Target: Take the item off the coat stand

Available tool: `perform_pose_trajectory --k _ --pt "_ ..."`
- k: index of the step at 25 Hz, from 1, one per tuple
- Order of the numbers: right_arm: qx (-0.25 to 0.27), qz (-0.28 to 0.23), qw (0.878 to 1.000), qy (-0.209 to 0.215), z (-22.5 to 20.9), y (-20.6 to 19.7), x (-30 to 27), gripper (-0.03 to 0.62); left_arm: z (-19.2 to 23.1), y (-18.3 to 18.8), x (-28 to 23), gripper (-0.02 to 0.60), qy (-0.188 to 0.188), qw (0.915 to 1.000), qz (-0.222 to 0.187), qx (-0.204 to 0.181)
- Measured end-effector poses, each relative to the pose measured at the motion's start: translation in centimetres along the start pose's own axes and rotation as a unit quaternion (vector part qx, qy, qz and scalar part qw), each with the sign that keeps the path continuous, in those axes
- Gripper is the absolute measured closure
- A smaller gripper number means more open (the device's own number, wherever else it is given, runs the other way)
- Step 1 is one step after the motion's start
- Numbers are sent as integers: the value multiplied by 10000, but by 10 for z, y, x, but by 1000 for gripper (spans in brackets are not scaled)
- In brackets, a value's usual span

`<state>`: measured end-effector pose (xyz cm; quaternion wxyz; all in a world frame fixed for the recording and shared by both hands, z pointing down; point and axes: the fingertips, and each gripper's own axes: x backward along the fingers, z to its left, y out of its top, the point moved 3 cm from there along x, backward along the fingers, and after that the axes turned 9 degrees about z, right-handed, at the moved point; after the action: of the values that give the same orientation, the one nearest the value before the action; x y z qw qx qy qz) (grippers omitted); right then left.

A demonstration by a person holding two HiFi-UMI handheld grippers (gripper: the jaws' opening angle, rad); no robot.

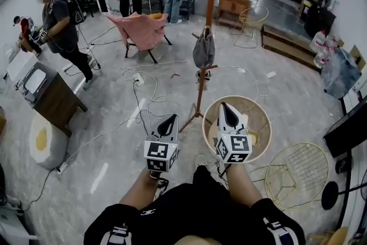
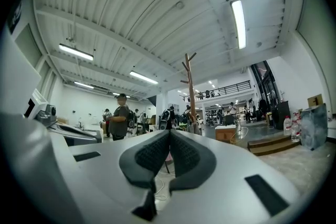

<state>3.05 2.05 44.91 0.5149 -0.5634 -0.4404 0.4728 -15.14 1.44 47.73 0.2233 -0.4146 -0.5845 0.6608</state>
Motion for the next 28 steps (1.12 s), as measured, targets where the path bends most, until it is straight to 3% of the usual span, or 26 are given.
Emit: perform_pose_trajectory --k 6,12,17,28 --pt "-73 -31 9999 145 -46 19 -87 580 30 33 -85 569 122 9997 118 163" --pt "-149 -168 9994 271 -107 51 -173 580 49 91 -178 569 208 9997 86 76" --pt "-167 -113 9991 384 -147 56 -234 580 56 117 -249 569 169 9998 100 53" --pt "-89 -37 9986 524 -178 68 -316 580 92 140 -327 569 238 9993 135 235"
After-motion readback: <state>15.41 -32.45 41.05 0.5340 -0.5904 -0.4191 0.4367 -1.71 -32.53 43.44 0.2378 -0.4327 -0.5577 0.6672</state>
